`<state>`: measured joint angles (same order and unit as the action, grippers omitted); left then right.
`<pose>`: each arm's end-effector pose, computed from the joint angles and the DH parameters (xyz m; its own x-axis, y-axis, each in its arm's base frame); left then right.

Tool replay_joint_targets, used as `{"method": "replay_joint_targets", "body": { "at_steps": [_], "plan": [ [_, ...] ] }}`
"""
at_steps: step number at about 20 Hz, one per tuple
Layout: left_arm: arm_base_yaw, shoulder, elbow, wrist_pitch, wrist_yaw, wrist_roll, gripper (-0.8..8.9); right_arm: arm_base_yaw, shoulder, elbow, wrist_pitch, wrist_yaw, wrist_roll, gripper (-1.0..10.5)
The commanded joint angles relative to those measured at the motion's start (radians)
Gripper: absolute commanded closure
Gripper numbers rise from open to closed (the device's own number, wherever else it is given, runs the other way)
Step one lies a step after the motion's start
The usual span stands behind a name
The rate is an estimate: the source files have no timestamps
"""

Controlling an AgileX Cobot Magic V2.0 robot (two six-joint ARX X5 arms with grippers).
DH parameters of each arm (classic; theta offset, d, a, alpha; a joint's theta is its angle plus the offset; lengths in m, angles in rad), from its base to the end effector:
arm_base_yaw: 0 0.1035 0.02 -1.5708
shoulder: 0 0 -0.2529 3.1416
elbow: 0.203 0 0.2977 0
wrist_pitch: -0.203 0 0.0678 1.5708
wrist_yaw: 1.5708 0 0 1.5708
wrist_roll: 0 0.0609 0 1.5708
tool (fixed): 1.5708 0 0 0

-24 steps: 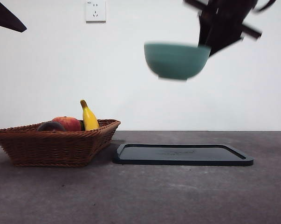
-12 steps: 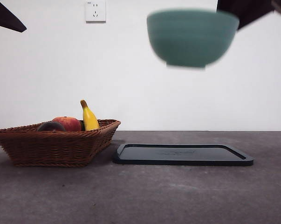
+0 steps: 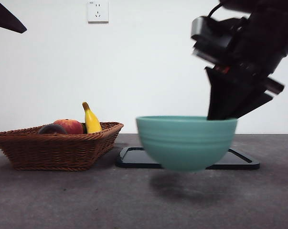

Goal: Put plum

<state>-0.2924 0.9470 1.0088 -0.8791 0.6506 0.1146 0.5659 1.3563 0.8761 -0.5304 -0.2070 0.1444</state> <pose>0.2184 -0.1043 0.3019 0.3467 -0.7369 -0.5803 0.7019 0.6142 -0.3606 0.2636 0.1822 0.1612 0.3288 0.4523 -0.8291 -0.5076 0.8249 0.2488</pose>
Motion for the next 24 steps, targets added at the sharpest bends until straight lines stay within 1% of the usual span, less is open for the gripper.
{"method": "replay_joint_targets", "body": {
  "at_steps": [1, 4, 8, 19, 20, 22, 24],
  "plan": [
    [-0.003, 0.007, 0.019, 0.005, 0.002, 0.012, 3.86, 0.023, 0.05, 0.008, 0.026, 0.0, 0.013, 9.3],
    [-0.003, 0.007, 0.019, 0.003, 0.002, 0.012, 3.86, 0.041, 0.094, 0.008, 0.029, 0.003, 0.011, 9.3],
    [-0.003, 0.007, 0.019, 0.003, 0.002, 0.012, 3.86, 0.053, 0.117, 0.008, 0.031, 0.054, 0.006, 9.3],
    [-0.003, 0.007, 0.019, 0.004, 0.002, 0.013, 3.86, 0.054, 0.149, 0.006, 0.029, 0.053, 0.006, 9.3],
    [-0.003, 0.007, 0.019, 0.004, 0.002, 0.012, 3.86, 0.054, 0.148, 0.006, 0.028, 0.053, 0.008, 9.0],
    [-0.003, 0.007, 0.019, 0.004, 0.002, 0.012, 3.86, 0.054, 0.145, 0.007, 0.027, 0.053, 0.013, 7.7],
    [-0.003, 0.007, 0.019, 0.004, 0.002, 0.012, 3.86, 0.054, 0.141, 0.007, 0.027, 0.053, 0.013, 7.4]
  ]
}}
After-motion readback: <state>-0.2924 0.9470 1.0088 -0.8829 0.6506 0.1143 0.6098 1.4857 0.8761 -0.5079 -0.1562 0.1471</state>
